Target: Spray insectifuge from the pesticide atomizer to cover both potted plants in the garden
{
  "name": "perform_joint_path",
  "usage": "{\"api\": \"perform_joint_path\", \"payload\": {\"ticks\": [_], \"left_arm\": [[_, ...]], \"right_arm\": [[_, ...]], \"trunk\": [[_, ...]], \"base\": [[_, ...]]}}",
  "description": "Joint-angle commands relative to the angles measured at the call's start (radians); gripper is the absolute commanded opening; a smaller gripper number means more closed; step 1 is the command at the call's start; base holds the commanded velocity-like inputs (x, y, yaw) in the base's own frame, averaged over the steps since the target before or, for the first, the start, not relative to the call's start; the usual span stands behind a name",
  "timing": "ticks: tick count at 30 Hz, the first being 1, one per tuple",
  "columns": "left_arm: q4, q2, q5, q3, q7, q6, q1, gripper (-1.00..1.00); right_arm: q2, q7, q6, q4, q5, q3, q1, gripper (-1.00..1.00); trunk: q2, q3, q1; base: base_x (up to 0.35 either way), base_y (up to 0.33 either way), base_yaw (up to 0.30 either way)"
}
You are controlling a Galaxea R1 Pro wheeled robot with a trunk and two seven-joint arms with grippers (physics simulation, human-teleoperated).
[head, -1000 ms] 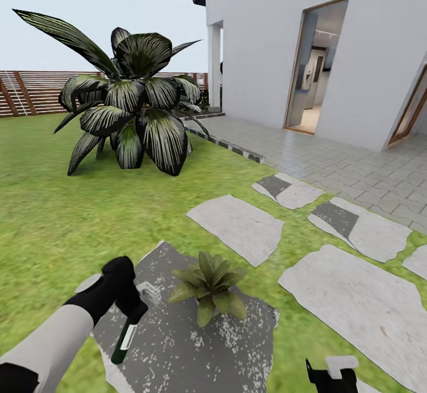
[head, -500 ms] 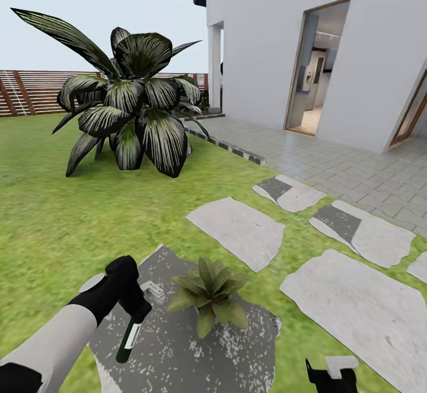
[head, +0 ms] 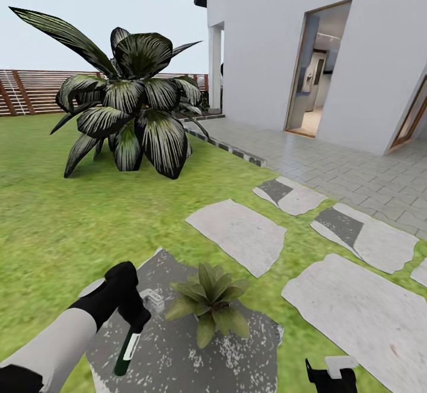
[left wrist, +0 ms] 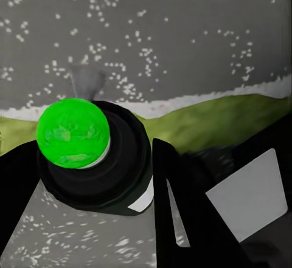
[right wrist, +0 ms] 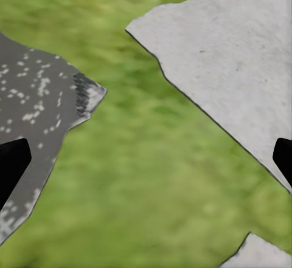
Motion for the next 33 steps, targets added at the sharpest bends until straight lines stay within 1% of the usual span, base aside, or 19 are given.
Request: {"api": "perform_joint_path", "payload": {"ticks": [1,2,3,4,6,7,10,12,18,19,24,27,30,33], "left_arm": [[0.001,-0.006,-0.007,-0.005,-0.011,0.007,-0.006,-1.0],[0.003,-0.015,-0.007,-0.006,-0.011,0.007,-0.008,-1.0],[0.005,-0.034,-0.011,-0.008,-0.012,0.007,-0.01,-1.0],[0.007,-0.065,-0.014,-0.011,-0.012,0.006,-0.013,-1.0],[0.008,-0.093,-0.016,-0.012,-0.012,0.007,-0.02,-1.0],[0.009,-0.108,-0.016,-0.013,-0.012,0.008,-0.032,-1.0],[0.01,-0.12,-0.015,-0.013,-0.012,0.01,-0.049,-1.0],[0.011,-0.12,-0.015,-0.015,-0.012,0.01,-0.053,-1.0],[0.028,-0.09,-0.017,-0.016,-0.011,0.008,-0.035,-1.0],[0.044,-0.084,-0.017,-0.016,-0.011,0.008,-0.033,-1.0],[0.14,-0.076,-0.017,-0.015,-0.01,0.006,-0.031,-1.0],[0.149,-0.074,-0.019,-0.015,-0.009,0.006,-0.031,-1.0],[0.152,-0.074,-0.035,-0.013,-0.004,0.008,-0.031,-1.0],[0.152,-0.074,-0.063,-0.013,-0.001,0.008,-0.029,-1.0]], "right_arm": [[0.0,-0.005,-0.003,0.001,0.01,-0.004,-0.001,1.0],[0.0,-0.005,-0.003,0.001,0.01,-0.004,-0.001,1.0],[0.0,-0.005,-0.003,0.001,0.01,-0.004,-0.001,1.0],[0.0,-0.005,-0.003,0.0,0.01,-0.004,-0.001,1.0],[0.0,-0.005,-0.003,0.0,0.01,-0.004,-0.001,1.0],[0.0,-0.005,-0.003,0.0,0.01,-0.004,-0.001,1.0],[0.0,-0.005,-0.003,0.0,0.01,-0.004,-0.001,1.0],[0.0,-0.005,-0.003,0.0,0.01,-0.004,-0.001,1.0],[0.0,-0.005,-0.003,0.0,0.01,-0.004,-0.001,1.0],[0.0,-0.005,-0.003,0.0,0.01,-0.004,-0.001,1.0],[0.0,-0.005,-0.003,0.0,0.01,-0.004,-0.001,1.0],[0.0,-0.005,-0.003,0.0,0.01,-0.004,-0.001,1.0],[0.0,-0.005,-0.003,0.0,0.01,-0.004,-0.001,1.0],[0.0,-0.005,-0.003,0.001,0.01,-0.004,-0.001,1.0]], "trunk": [[0.0,-0.001,0.0],[0.0,-0.001,0.0],[0.0,-0.001,0.0],[0.0,-0.001,0.0],[0.0,-0.001,0.0],[0.0,-0.001,0.0],[0.0,-0.001,0.0],[0.0,-0.001,0.0],[0.0,-0.001,0.0],[0.0,-0.001,0.0],[0.0,-0.001,0.0],[0.0,-0.001,0.0],[0.0,-0.001,0.0],[0.0,-0.001,0.0]], "base": [[0.003,0.0,0.0],[0.002,0.0,0.0],[0.0,0.0,0.0],[0.0,0.0,0.0],[0.0,0.0,0.0],[0.0,0.0,0.0],[0.0,0.0,0.0],[0.0,0.0,0.0],[0.0,0.0,0.0],[0.0,0.0,0.0],[0.0,0.0,0.0],[0.0,0.0,0.0],[0.0,0.0,0.0],[0.002,0.0,0.0]]}}
